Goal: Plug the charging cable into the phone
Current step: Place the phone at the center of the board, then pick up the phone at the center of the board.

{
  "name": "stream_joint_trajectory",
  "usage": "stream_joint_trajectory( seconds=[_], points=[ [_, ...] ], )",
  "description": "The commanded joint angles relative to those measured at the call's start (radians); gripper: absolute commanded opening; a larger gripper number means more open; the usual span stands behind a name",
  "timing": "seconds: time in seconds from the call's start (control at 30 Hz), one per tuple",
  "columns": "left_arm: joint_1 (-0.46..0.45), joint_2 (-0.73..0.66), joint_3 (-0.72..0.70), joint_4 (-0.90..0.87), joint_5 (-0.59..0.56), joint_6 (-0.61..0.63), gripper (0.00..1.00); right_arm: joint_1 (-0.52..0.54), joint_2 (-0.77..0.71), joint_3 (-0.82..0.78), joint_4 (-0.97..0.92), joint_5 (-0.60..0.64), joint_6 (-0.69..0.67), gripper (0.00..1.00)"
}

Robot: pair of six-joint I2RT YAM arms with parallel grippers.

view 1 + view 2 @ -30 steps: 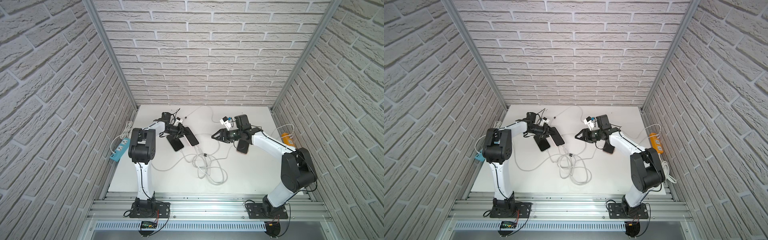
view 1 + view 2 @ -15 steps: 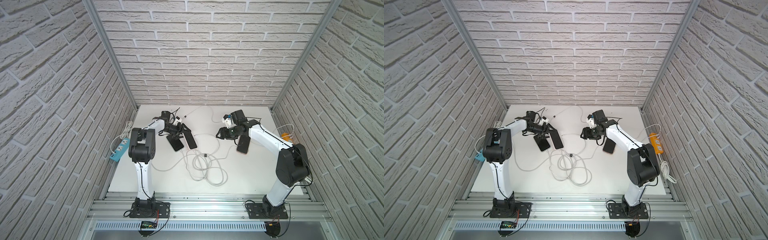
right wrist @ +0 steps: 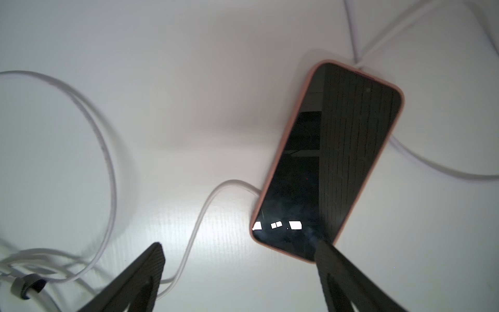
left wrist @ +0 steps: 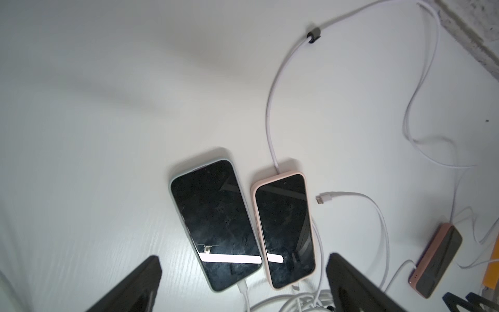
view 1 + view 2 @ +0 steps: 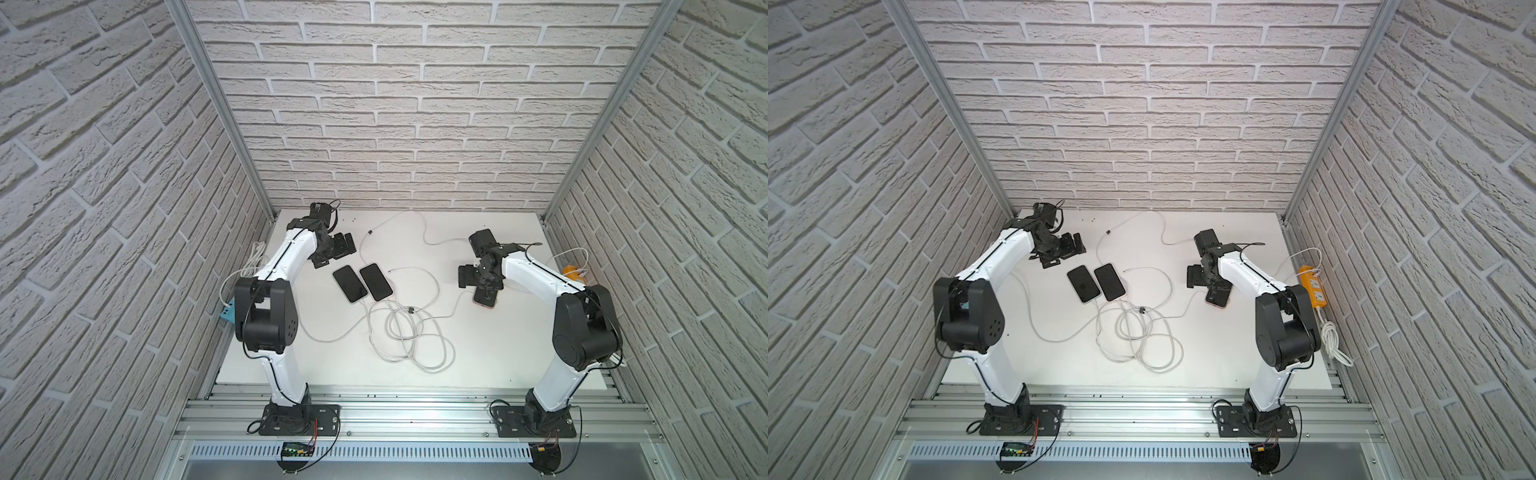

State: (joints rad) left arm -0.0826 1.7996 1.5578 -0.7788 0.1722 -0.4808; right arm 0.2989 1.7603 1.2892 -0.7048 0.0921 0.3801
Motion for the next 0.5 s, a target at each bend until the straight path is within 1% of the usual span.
stream_joint_trajectory(
  seconds=[0.0,0.13,0.2,0.3,0.37,0.43,0.47],
  points=[
    [-0.077,-0.105,-0.119,0.039,0.018,-0.044,0.98,-0.038,-0.028,-0.034,0.015,0.038,0.066,0.92],
    [-0.214,-0.233,-0.245,0.063,0.028,-0.042,0.98,-0.048,0.008,-0.024,0.02,0.031,0.099,0.94],
    [-0.26,-0.298,-0.319,0.087,0.038,-0.057,0.98,-0.048,0.035,-0.012,0.021,0.018,0.116,0.98],
    [-0.284,-0.399,-0.436,0.128,0.052,-0.104,0.98,-0.048,0.08,0.008,0.016,0.027,0.14,0.98],
    [-0.287,-0.449,-0.501,0.153,0.073,-0.128,0.98,-0.048,0.102,0.023,0.007,0.059,0.164,0.99],
    [-0.292,-0.483,-0.543,0.153,0.078,-0.135,0.98,-0.048,0.126,0.044,-0.017,0.11,0.211,1.0],
    [-0.294,-0.503,-0.56,0.147,0.073,-0.139,0.98,-0.049,0.137,0.054,-0.025,0.115,0.223,1.0]
  ],
)
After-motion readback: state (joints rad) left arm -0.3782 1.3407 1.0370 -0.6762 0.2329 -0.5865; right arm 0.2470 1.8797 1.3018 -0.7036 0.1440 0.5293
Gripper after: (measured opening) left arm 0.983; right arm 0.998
